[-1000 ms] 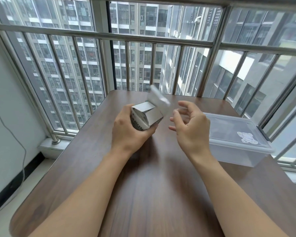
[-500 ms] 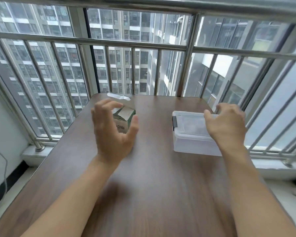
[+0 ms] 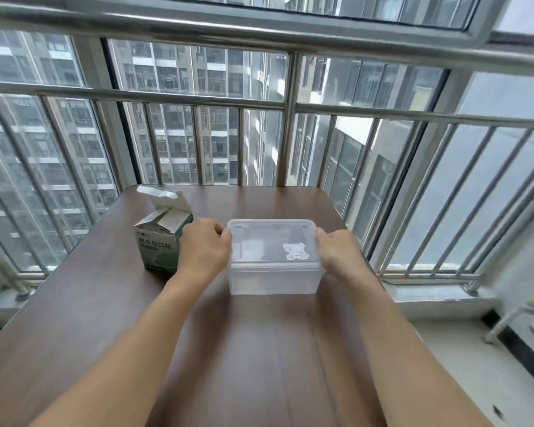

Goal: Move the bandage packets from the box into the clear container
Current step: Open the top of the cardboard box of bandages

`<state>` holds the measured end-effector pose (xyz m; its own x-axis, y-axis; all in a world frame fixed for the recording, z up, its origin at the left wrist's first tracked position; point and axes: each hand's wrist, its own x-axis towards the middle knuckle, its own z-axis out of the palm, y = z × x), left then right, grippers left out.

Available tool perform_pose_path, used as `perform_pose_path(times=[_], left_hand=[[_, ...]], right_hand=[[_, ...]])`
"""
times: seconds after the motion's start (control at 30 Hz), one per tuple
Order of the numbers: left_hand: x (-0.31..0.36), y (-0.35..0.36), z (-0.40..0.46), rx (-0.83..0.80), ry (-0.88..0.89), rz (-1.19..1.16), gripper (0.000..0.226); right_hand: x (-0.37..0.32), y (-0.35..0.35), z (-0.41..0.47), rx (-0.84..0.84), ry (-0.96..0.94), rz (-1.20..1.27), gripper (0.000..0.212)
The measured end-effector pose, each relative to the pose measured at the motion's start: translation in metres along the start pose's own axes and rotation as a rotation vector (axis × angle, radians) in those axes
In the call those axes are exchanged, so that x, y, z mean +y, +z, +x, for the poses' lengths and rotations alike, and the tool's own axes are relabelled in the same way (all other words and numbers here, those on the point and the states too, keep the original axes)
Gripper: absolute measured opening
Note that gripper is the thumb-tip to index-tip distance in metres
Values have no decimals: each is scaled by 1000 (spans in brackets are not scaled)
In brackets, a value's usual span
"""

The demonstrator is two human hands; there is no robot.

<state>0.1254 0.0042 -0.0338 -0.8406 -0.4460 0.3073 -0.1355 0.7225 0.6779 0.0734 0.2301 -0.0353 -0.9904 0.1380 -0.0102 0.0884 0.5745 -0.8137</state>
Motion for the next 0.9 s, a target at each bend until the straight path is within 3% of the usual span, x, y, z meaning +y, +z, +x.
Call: perform_pose_path(times=[0.13, 0.2, 0.23, 0.33, 0.4, 0.47, 0.53, 0.6, 0.67, 0.73, 0.83, 0.9], left_hand=[[-24, 5, 0, -64, -87, -66, 32], [-35, 7, 0, -97, -183, -237, 17], [-39, 7, 0, -118, -229, -335, 22], [-39, 1, 1, -229, -287, -531, 49], [-32, -5, -1, -348, -245, -576, 82], [-22, -12, -14, -439, -133, -546, 109], [-23, -11, -27, -476, -21, -559, 97], [-31, -6, -35, -473, 27, -575, 99], [-42, 0, -36, -485, 88, -580, 115], [-44, -2, -38, -475, 159, -567, 117], [-45, -3, -39, -398, 192, -532, 102], [-46, -4, -41, -375, 192, -510, 112]], right_hand=[[0, 4, -5, -141, 155, 261, 45], [-5, -4, -14, -290, 258, 453, 48], [-8, -11, -16, -305, 262, 432, 52], [-18, -35, -10, -192, -19, 32, 89], [-36, -42, -11, -342, -359, -181, 109], [-55, -32, -15, -572, -565, -508, 123], [-69, -17, -15, -678, -579, -715, 134], [-76, -10, -9, -702, -525, -753, 136], [-77, -11, -7, -697, -512, -738, 133], [-77, -14, -5, -692, -527, -652, 126], [-83, -28, 4, -784, -412, -311, 103], [-84, -40, 20, -725, -327, -44, 90]])
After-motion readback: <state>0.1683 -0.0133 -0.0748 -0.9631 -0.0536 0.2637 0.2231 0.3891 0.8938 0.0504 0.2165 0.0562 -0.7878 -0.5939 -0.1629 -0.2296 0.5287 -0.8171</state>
